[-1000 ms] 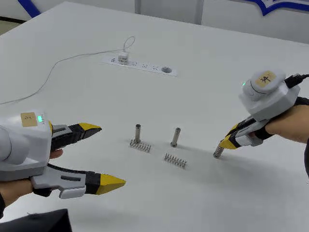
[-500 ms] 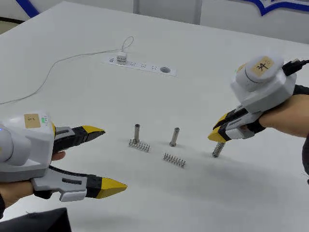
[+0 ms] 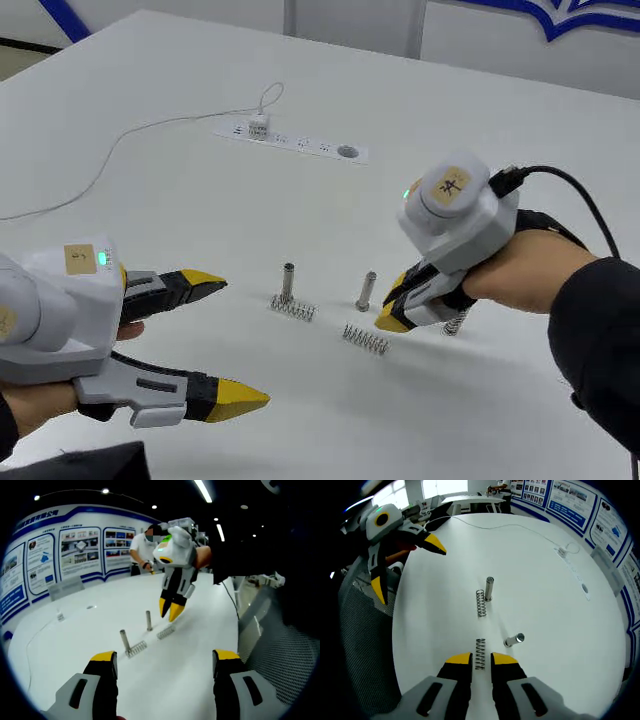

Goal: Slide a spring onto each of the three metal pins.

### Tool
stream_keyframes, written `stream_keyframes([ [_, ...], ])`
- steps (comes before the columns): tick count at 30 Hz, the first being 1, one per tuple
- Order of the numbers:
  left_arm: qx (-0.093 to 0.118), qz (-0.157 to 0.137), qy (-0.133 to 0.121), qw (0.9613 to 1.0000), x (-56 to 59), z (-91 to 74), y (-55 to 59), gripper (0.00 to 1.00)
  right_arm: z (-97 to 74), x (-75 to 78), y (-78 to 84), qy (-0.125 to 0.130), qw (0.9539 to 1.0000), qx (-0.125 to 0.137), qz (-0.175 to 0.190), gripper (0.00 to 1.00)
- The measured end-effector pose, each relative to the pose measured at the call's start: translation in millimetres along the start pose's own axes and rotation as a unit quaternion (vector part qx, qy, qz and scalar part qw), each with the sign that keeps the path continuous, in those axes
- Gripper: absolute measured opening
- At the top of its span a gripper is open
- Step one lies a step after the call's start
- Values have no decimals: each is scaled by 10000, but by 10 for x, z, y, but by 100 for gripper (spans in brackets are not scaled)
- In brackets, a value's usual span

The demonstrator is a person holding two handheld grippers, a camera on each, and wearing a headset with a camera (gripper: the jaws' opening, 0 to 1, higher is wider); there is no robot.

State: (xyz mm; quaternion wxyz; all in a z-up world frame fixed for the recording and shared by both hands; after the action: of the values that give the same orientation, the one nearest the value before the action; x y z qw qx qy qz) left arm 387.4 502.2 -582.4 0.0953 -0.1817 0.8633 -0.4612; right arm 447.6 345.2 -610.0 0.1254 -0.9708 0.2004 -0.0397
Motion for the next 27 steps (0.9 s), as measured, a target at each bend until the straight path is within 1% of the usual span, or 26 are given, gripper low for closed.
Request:
stream_keyframes([
  [3,6,-16,1,10000,-2,-1,1,79,79,1,-65,-26,10000,-19,-71,16],
  [6,4,-21,3,10000,1,1,2,79,158,-9,-103,-41,9998,-91,-155,15],
  [12,-15,-16,10,10000,6,8,9,79,281,-22,-142,-67,9994,-224,-265,15],
  [19,-25,-52,-9,10000,0,14,21,79,388,-6,-141,-46,9987,-397,-329,14],
  [27,-21,-66,-21,10000,-3,17,21,78,451,7,-108,-81,9981,-524,-316,12],
])
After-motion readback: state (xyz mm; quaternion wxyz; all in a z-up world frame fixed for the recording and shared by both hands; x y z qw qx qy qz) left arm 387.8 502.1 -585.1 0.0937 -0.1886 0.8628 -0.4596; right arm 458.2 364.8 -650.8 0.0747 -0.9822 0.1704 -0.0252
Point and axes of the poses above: the centre of the closed fingertips' face, and the gripper's own axes: z roughly forward along the fingers, x roughly to its right, y roughly out of its underside, the point moved 4 cm from there along -z, roughly backward along the fingers, and after that the axes turned 12 degrees about -x, right-handed, at the moved point
